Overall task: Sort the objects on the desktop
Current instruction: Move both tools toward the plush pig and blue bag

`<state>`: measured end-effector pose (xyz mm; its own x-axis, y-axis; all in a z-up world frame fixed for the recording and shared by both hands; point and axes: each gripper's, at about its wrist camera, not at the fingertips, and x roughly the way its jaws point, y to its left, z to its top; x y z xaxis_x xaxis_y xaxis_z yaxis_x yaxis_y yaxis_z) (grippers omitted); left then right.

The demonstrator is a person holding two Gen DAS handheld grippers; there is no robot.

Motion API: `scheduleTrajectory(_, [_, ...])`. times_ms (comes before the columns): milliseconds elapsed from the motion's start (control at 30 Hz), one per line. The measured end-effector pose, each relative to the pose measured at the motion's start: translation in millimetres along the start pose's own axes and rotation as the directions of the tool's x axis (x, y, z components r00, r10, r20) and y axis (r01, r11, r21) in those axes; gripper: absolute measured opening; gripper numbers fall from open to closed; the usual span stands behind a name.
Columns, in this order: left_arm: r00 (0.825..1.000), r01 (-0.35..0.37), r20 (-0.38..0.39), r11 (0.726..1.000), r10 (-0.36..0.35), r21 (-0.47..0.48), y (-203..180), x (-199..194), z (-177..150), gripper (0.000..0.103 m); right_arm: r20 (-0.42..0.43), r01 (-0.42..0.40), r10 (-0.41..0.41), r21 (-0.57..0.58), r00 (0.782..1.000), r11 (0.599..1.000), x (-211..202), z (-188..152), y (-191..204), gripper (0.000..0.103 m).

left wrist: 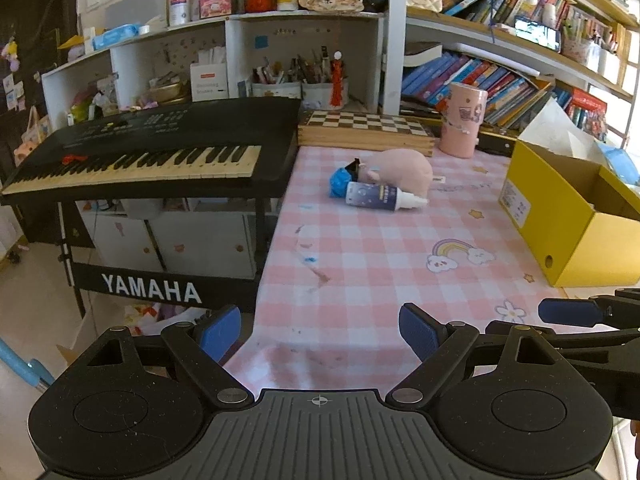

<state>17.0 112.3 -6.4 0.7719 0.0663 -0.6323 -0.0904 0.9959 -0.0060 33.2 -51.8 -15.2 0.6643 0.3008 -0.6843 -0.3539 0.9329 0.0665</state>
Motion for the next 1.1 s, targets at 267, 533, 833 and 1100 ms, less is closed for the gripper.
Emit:
scheduleTrajectory(267, [0.999,-0.026,-0.024,1.0,0.026,-0.008,-8.8,36.8,22.0,0.089,-0.018,-0.027,0.027,-0.005,0.999,1.0,35.1,27.1,-17.3,0.055])
scheduleTrajectory(533, [0.998,-0.044,-0.038,0.999,0.044,-0.019,-21.1,71.4,46.5,0.089,-0.041,-0.045,0.044,-0.012,0.998,0.999,71.5,58.0,-41.3,0.056])
scheduleTrajectory(833, [0.996,-0.074,-0.041,0.997,0.073,-0.028,-30.7,104.6,74.9,0.089,-0.037,-0.052,0.052,0.002,0.998,0.999,106.2,92.3,-70.3,0.059])
scheduleTrajectory(1100, [0.994,-0.087,-0.069,0.996,0.085,-0.026,-42.2,137.2,92.6,0.089,-0.022,-0.045,0.046,0.015,0.999,0.999,132.6,118.5,-91.6,0.063])
